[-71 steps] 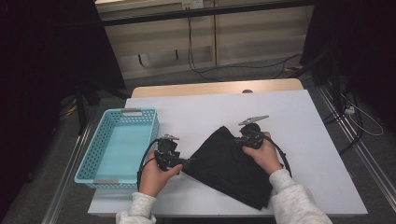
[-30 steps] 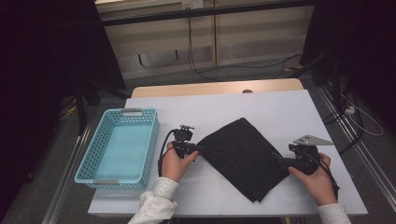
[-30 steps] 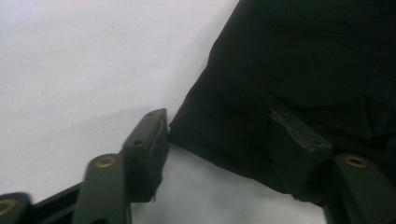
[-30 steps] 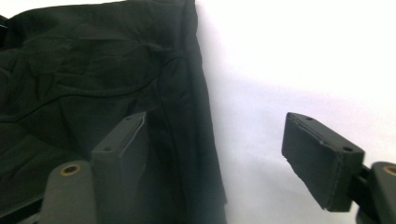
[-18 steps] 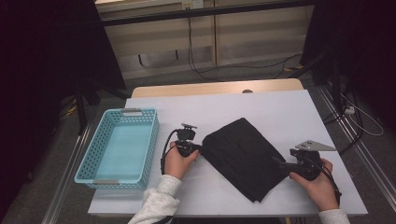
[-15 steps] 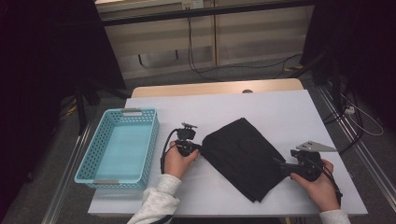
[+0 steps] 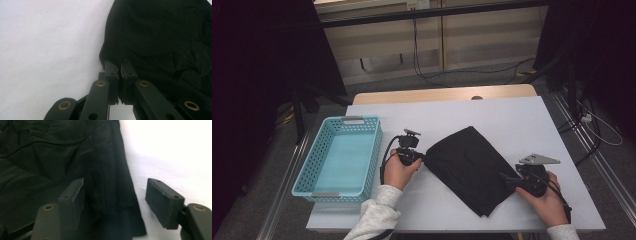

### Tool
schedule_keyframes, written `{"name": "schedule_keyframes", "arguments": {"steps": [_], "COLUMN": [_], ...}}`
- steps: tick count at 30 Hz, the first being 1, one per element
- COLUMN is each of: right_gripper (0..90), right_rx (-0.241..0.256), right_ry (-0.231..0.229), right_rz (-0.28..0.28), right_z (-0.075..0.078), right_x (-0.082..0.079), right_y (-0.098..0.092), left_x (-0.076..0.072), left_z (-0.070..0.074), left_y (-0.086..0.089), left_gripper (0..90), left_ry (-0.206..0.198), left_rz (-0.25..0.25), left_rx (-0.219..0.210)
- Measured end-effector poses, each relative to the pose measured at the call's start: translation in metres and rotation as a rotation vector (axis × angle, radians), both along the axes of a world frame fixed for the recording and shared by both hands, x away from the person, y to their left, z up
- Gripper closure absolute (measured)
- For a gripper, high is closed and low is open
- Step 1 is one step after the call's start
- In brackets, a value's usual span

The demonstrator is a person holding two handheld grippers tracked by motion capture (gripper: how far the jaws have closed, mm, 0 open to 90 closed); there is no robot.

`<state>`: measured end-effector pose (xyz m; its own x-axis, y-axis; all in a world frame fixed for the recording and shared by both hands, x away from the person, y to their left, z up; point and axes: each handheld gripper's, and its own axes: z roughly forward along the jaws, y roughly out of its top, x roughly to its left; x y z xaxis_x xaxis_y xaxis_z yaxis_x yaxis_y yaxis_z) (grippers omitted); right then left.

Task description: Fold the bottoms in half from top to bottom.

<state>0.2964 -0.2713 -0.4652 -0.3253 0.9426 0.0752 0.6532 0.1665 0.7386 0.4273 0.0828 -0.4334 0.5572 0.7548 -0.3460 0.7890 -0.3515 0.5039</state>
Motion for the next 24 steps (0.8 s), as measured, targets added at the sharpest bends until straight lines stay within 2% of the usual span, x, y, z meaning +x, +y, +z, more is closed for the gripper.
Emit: {"name": "schedule_keyframes", "arguments": {"steps": [4,11,12,14,17,18,19,20,22,24], "right_gripper": [43.8,53.8,55.2,58.4,67.7,76.8,79.1,79.2,79.8,80.4], "right_rx": [0.013,0.028,0.030,0.034,0.052,0.069,0.106,0.116,0.087,0.087], "right_ry": [0.014,0.032,0.029,0.025,0.023,0.023,0.031,0.034,0.026,0.022], "right_rz": [0.015,0.000,0.000,-0.004,0.005,0.016,0.030,0.026,0.023,0.017], "right_z": [0.002,0.003,0.002,0.002,0.001,0.001,0.000,-0.001,0.001,0.001], "right_x": [-0.001,0.001,0.002,0.002,0.002,0.003,0.003,0.003,0.003,0.002], "right_y": [0.004,0.009,0.010,0.011,0.012,0.012,0.012,0.014,0.017,0.018], "left_x": [0.000,0.000,0.001,0.001,0.002,0.003,0.003,0.004,0.004,0.004], "left_z": [0.003,0.007,0.008,0.009,0.012,0.013,0.014,0.015,0.016,0.019], "left_y": [0.001,0.001,0.001,0.000,-0.001,-0.001,-0.002,-0.003,-0.004,-0.005], "left_gripper": [86.1,86.2,86.2,86.2,86.3,86.3,86.3,86.2,86.3,86.3], "left_ry": [0.001,0.010,0.015,0.021,0.038,0.040,0.042,0.044,0.054,0.052], "left_rz": [-0.008,-0.005,-0.016,-0.006,-0.005,-0.005,-0.003,-0.005,-0.003,-0.004], "left_rx": [0.003,0.015,0.026,0.020,0.039,0.047,0.061,0.074,0.088,0.113]}}
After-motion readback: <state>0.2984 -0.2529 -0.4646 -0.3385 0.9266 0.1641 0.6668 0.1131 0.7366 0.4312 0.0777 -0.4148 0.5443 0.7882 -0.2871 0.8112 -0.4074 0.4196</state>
